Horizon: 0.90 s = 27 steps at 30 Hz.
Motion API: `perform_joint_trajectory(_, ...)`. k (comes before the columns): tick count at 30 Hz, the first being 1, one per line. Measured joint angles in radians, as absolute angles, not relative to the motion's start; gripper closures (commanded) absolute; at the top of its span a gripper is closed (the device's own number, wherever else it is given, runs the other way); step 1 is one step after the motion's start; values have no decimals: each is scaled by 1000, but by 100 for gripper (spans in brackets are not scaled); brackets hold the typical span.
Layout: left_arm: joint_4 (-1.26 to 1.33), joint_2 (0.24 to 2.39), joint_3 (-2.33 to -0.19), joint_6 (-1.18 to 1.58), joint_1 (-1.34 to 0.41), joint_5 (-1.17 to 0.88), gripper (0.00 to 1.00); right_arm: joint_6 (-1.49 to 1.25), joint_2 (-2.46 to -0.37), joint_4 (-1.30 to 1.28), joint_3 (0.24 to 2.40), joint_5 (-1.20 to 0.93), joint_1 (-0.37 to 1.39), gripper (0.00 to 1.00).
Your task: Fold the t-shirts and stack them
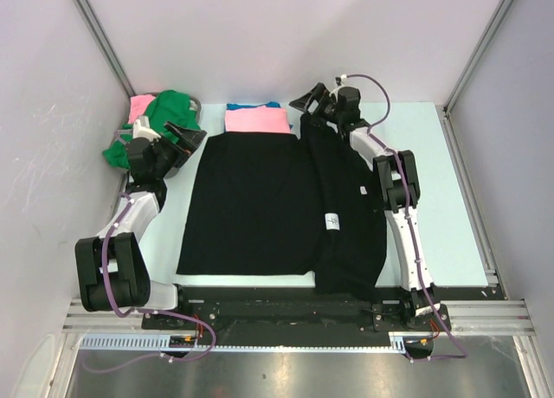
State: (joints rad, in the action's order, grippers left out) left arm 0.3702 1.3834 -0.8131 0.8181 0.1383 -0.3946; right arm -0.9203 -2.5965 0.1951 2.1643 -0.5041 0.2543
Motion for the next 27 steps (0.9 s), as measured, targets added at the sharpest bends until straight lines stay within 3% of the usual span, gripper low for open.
perform_joint_trajectory(4, 370, 1382, -812, 818, 140, -395, 2, -918, -2574, 299, 2118, -527, 265, 0)
perform_joint_trajectory(7, 368, 1378, -809, 818, 140, -395, 2, -859, -2466, 297, 1956, -478, 258, 0)
perform_joint_trajectory(17, 355, 1374, -805, 819, 140, -396, 2, -449, -2132, -48, 1882, -58, 204, 0)
perform_joint_trajectory(22, 357, 1374, -804, 821, 140, -398, 2, -402, -2024, -123, 1792, -80, 187, 0)
perform_joint_trajectory(27, 361, 1374, -799, 829, 140, -405, 2, -390, -2099, -224, 1776, -136, 176, 0)
